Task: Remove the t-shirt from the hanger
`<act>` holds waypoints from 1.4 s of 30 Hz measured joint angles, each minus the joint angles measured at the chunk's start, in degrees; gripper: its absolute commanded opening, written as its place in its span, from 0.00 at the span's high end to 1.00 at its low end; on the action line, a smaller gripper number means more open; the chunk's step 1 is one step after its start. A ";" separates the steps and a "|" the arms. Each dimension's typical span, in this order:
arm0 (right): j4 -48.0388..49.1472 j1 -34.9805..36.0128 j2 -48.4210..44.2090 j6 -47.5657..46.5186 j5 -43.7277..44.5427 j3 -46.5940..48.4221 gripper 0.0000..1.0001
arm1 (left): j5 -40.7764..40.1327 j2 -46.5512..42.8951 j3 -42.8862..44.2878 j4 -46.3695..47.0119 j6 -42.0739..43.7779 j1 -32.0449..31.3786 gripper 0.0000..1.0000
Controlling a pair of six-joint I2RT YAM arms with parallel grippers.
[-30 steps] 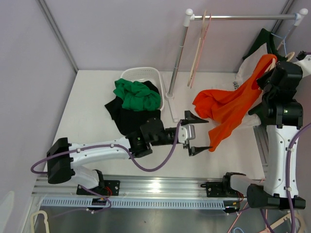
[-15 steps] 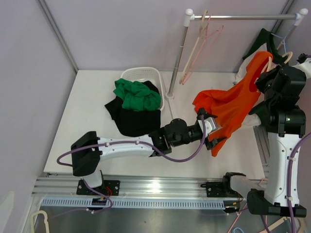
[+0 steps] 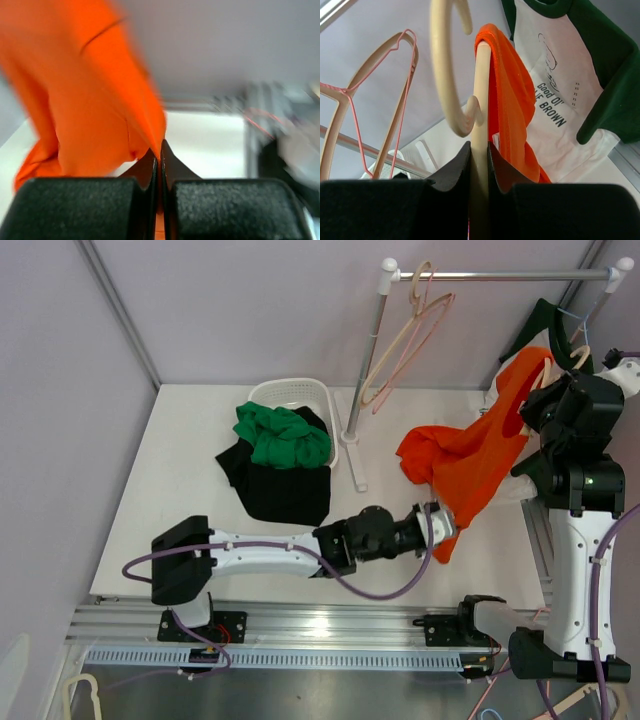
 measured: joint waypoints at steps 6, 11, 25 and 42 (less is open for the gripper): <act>-1.64 0.28 3.52 0.13 -0.20 0.50 1.00 | 17.64 -5.73 -7.45 -5.79 6.32 -5.77 0.99; -7.98 0.76 7.10 -0.31 -1.05 2.67 1.00 | 25.75 -6.91 -12.07 -6.67 7.65 -9.22 0.99; -26.16 8.63 16.94 -6.56 -15.32 19.63 1.00 | 15.69 -2.89 -7.48 -12.31 -13.53 3.56 0.99; -14.43 17.66 7.15 -8.94 -9.09 15.10 1.00 | 16.83 -23.98 4.33 -35.28 -25.66 25.81 0.99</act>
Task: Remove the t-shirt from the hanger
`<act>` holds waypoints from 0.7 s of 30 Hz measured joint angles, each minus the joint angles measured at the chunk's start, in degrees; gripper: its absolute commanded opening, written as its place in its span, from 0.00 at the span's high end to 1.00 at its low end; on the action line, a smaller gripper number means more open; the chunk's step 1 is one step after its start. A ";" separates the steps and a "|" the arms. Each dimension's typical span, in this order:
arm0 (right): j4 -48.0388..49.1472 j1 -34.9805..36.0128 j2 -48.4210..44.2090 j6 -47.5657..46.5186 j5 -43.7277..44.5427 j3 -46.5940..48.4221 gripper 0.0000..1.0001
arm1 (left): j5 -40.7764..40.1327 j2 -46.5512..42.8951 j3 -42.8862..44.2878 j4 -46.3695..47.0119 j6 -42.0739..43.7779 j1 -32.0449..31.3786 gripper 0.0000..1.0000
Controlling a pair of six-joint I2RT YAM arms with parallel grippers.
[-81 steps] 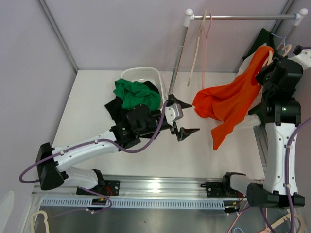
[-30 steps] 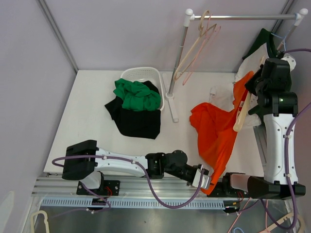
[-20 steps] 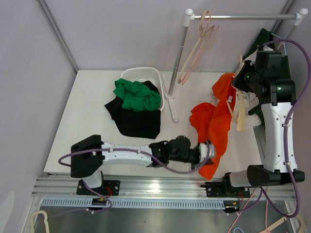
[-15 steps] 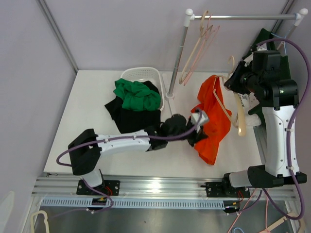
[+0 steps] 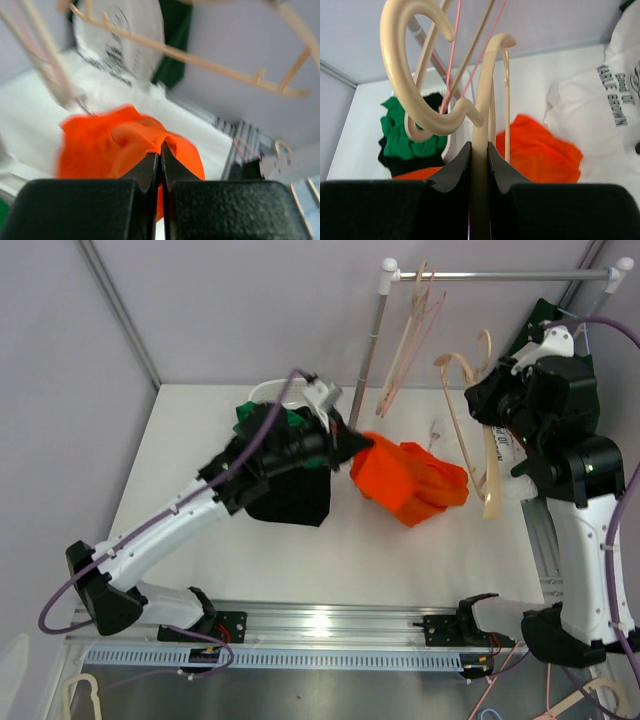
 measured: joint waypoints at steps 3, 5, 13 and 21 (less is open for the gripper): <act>3.74 0.00 5.27 -1.01 0.81 3.34 1.00 | 4.61 5.31 13.03 -3.72 -0.96 8.63 0.99; 6.54 0.00 9.75 -1.53 1.49 5.27 1.00 | 6.62 12.94 27.67 -6.58 -1.38 13.07 0.99; 16.65 -0.57 17.77 -5.38 5.99 6.01 1.00 | 11.54 36.72 66.90 -5.29 -4.26 25.81 0.99; 29.53 -4.81 20.83 -7.93 5.90 7.10 1.00 | 11.06 42.49 68.11 9.57 -8.70 37.16 0.99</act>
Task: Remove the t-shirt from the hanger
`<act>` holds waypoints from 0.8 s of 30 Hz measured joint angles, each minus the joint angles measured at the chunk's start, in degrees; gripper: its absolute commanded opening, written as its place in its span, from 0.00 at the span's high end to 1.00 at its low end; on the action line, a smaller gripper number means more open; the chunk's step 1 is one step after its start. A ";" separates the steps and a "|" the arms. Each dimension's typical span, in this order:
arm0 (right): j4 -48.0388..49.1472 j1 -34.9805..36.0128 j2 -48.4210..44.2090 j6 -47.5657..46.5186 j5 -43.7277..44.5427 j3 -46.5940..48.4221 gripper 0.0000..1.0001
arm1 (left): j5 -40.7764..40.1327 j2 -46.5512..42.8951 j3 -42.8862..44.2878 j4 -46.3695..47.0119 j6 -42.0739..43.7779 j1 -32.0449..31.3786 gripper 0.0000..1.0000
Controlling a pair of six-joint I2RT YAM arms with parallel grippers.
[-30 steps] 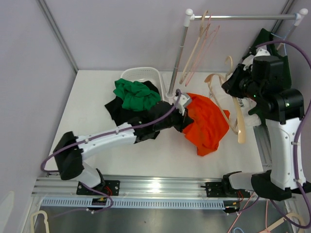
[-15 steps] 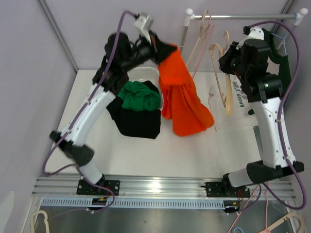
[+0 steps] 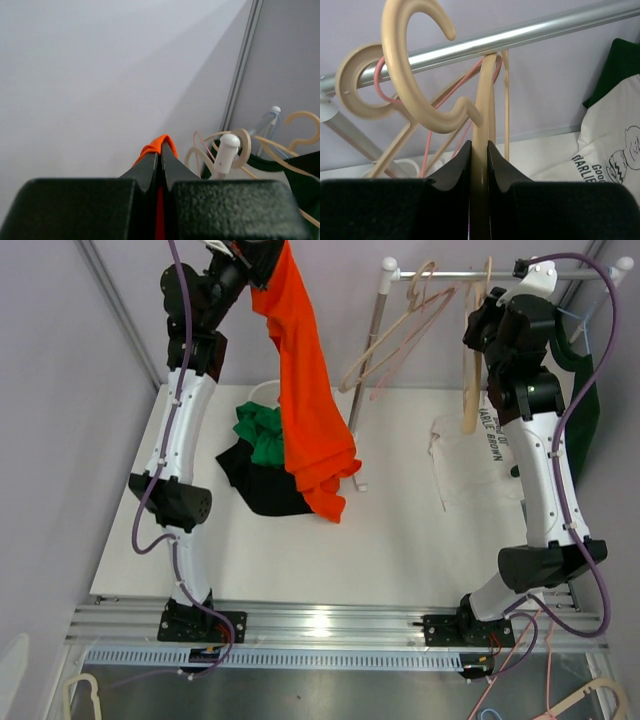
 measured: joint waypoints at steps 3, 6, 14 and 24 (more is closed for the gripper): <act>2.69 -0.96 2.69 -0.13 -0.61 0.96 1.00 | -0.76 0.76 1.27 3.52 0.66 0.76 0.99; 4.61 -1.40 5.60 -0.20 -1.88 1.99 1.00 | -0.74 -3.06 -5.57 8.96 1.31 1.18 0.99; 4.26 -2.14 11.13 -0.09 -5.03 6.60 1.00 | -3.39 -4.26 -12.11 11.61 2.91 2.97 0.99; 4.72 -2.80 11.13 0.50 -9.22 6.60 1.00 | -17.25 -9.90 -42.34 5.81 3.32 2.56 0.99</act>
